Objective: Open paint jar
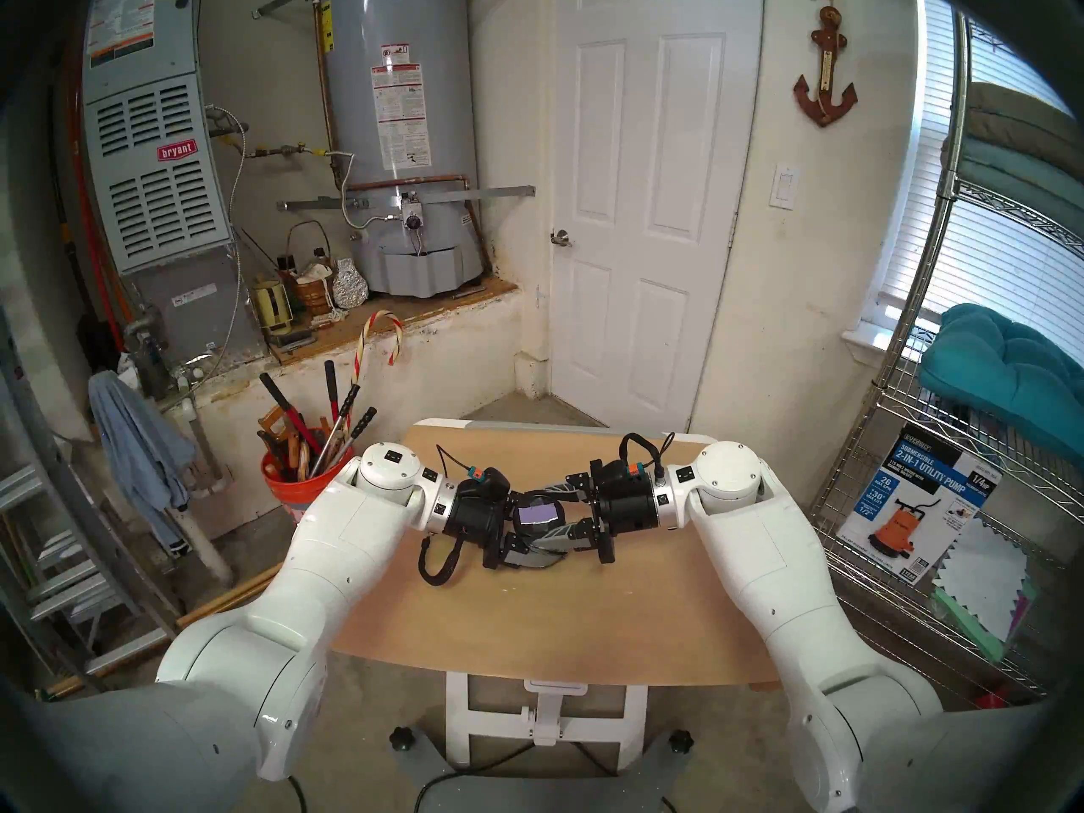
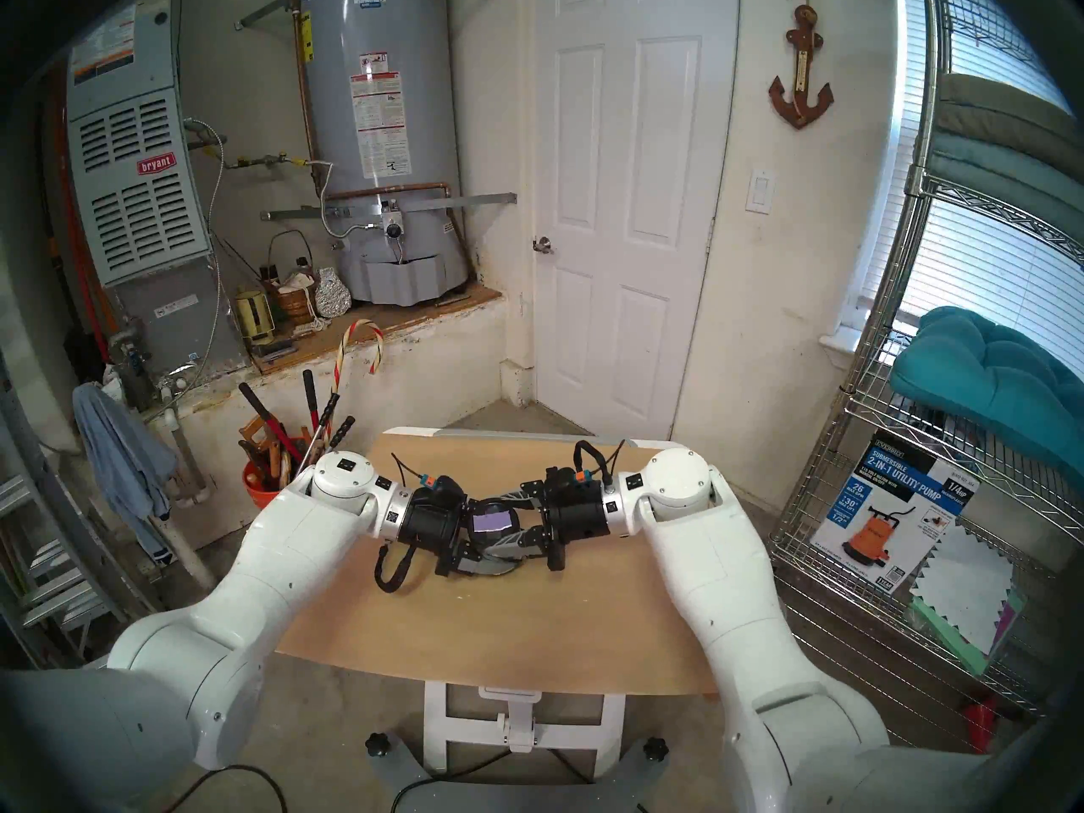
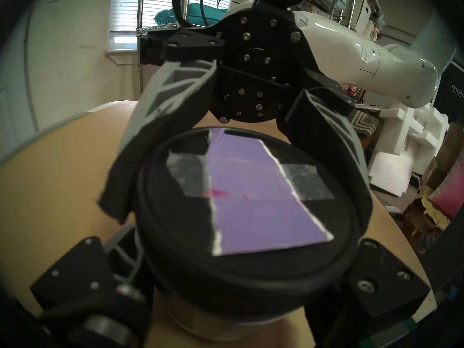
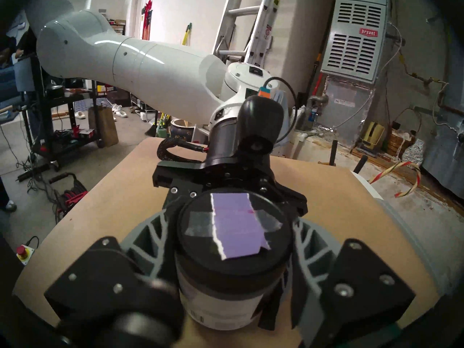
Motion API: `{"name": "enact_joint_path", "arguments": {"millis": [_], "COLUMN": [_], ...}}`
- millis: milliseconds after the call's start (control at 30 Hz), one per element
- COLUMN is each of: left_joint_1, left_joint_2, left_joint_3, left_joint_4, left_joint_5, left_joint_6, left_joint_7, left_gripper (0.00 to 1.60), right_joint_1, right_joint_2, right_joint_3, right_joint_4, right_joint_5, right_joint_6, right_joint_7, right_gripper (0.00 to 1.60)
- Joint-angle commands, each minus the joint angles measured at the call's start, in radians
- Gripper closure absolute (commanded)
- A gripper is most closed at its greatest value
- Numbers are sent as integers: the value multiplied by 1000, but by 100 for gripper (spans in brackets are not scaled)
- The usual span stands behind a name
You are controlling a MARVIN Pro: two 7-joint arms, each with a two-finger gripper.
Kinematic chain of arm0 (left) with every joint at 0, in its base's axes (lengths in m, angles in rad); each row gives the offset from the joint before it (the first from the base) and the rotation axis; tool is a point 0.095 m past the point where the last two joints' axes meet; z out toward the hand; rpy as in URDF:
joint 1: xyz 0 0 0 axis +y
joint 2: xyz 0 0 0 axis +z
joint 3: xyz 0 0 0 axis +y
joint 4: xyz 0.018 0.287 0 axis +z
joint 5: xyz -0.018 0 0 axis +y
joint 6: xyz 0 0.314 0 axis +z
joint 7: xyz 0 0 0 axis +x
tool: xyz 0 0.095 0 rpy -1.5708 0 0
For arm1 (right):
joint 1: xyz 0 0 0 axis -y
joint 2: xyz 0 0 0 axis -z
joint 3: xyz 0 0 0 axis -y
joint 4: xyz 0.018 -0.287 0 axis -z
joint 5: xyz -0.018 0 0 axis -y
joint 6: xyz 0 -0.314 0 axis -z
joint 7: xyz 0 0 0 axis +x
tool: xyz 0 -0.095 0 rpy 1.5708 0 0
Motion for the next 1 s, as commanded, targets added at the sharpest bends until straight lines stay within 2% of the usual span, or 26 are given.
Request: {"name": "enact_joint_path", "arguments": {"millis": [0, 33, 67, 100, 200, 367, 467, 600, 633, 700, 733, 800, 967], "left_joint_1": [-32, -33, -34, -35, -39, -41, -41, -43, -43, -43, -43, -45, -48], "left_joint_2": [-4, -3, -2, -1, 2, 1, 1, -1, -1, -3, -4, -6, -9], "left_joint_3": [6, 9, 12, 13, 23, 24, 26, 26, 27, 27, 28, 27, 27], "left_joint_4": [6, 6, 7, 8, 13, 19, 20, 22, 21, 22, 21, 22, 24], "left_joint_5": [-21, -26, -29, -32, -42, -43, -44, -41, -37, -36, -34, -32, -26], "left_joint_6": [1, 0, -1, -1, -4, -7, -8, -9, -9, -9, -9, -9, -8], "left_joint_7": [5, 5, 5, 5, 5, 5, 5, 5, 5, 5, 5, 7, 15], "left_gripper": [160, 160, 160, 160, 160, 160, 160, 160, 160, 160, 160, 160, 160], "right_joint_1": [64, 61, 60, 55, 41, -10, -48, -116, -121, -151, -148, -185, -245], "right_joint_2": [-5, -3, 1, 3, 16, 13, 18, 14, 7, 4, -2, 6, 0], "right_joint_3": [-67, -64, -64, -58, -44, 57, 103, 164, 179, 187, 191, 187, 196], "right_joint_4": [2, 5, 4, 7, -1, -22, -67, -137, -147, -190, -181, -225, -291], "right_joint_5": [78, 93, 101, 117, 158, 243, 268, 264, 226, 197, 182, 189, 163], "right_joint_6": [-22, -21, -23, -12, 0, 70, 100, 124, 148, 163, 175, 180, 207], "right_joint_7": [33, 33, 33, 33, 33, 33, 2, -92, -106, -158, -154, -202, -228], "right_gripper": [103, 96, 42, 0, 0, 0, 0, 0, 0, 0, 0, 0, 0]}}
